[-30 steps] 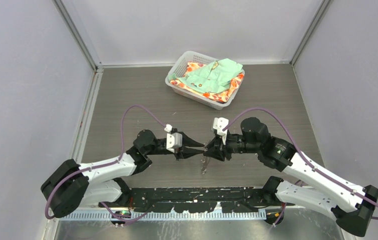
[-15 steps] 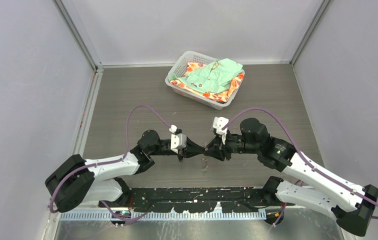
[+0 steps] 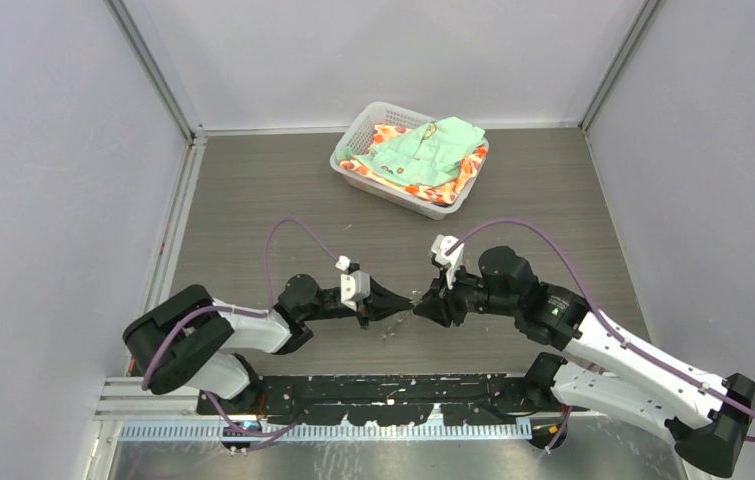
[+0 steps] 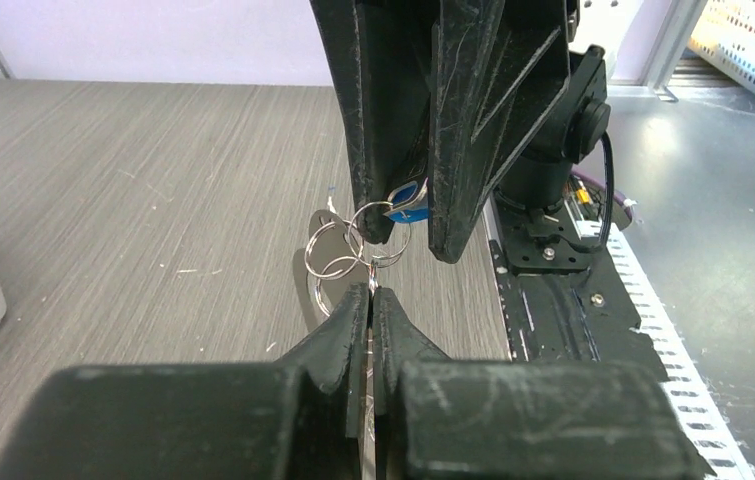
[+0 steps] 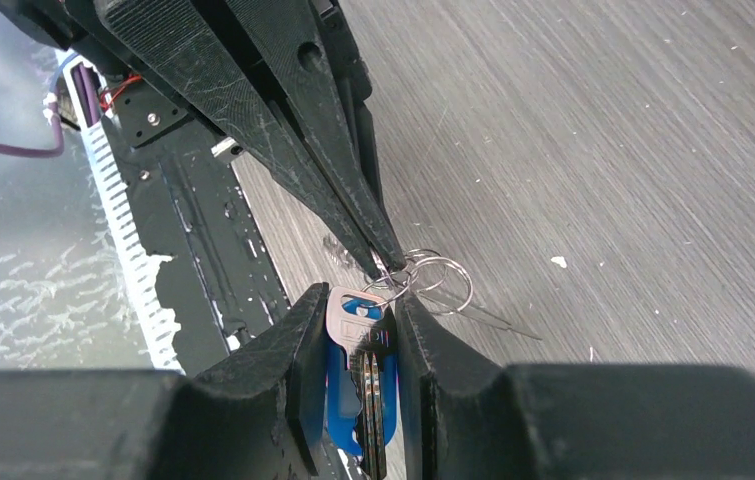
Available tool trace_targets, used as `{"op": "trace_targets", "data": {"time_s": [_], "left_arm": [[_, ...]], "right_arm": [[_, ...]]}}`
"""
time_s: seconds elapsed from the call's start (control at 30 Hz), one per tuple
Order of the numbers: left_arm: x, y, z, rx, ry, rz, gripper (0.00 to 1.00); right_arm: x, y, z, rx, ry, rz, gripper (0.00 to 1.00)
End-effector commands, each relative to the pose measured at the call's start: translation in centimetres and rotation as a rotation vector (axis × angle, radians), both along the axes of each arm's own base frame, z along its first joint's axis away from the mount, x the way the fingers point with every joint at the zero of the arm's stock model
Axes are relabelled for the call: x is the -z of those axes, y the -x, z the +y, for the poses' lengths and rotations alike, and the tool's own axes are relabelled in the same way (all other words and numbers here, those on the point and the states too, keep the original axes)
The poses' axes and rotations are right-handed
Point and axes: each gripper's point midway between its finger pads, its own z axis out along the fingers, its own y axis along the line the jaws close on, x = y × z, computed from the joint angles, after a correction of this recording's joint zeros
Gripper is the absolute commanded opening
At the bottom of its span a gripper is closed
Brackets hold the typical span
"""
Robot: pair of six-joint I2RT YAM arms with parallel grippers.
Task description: Remove the keys from the keyring
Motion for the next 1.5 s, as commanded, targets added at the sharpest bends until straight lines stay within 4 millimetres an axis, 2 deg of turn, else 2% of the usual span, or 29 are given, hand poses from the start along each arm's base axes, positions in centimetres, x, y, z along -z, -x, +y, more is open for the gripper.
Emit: {"op": "trace_targets", "data": {"time_s": [0.0, 0.2, 0.33, 0.7, 1.03, 1.47], "left_arm": [[-0.8, -0.5, 0.3, -0.036, 0.061, -0.007, 0.0], [-1.0, -0.5, 0.4, -0.043, 0.072, 0.001, 0.0], [-1.5, -0.6, 0.6, -0.057, 0.085, 0.007, 0.0], [-2.4, -0.7, 0.8, -0.074, 0.11, 0.021, 0.0], [-1.1, -0.3, 1.0, -0.055, 0.044, 0.004, 0.0], [1.9, -0.4, 0.7, -0.066, -0.165, -0.037, 0.0]], "right_arm": [[-3.7, -1.4, 0.0, 0.084, -0.094, -0.036, 0.01], [-2.5, -1.8, -0.4, 0.1, -0.093, 0.089, 0.01], [-2.5, -2.5, -0.8, 0.125, -0.109, 0.157, 0.01], [-2.9, -2.1, -0.6, 0.09, -0.123, 0.216, 0.01], [-4.3, -3.1, -1.6, 0.122, -0.077, 0.141, 0.01], [-7.4, -2.3, 0.1, 0.0, -0.145, 0.134, 0.01]]}}
